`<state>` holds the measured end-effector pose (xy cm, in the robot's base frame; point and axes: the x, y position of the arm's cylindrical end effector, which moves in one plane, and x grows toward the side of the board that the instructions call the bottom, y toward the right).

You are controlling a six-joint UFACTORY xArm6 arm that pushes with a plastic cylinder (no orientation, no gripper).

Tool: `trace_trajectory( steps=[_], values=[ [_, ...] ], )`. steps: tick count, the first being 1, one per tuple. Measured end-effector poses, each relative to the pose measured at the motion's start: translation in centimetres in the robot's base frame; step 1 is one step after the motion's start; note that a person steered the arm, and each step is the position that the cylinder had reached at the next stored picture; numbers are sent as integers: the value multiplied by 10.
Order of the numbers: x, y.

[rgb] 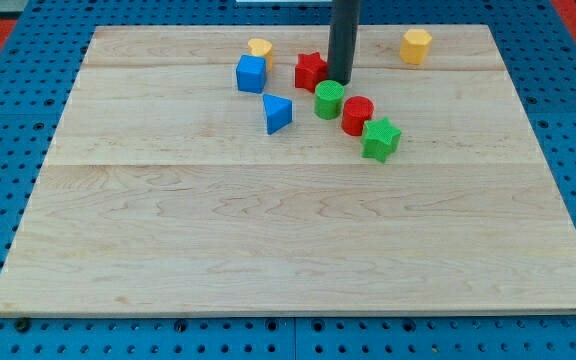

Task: Push the red star towards the yellow heart

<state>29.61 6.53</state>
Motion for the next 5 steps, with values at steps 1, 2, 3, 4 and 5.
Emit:
trace_trajectory(
  steps=[1, 2, 3, 4, 5],
  values=[
    [-1, 57],
    [5, 6],
    [5, -35],
    [25, 1],
    [70, 114]
  ],
)
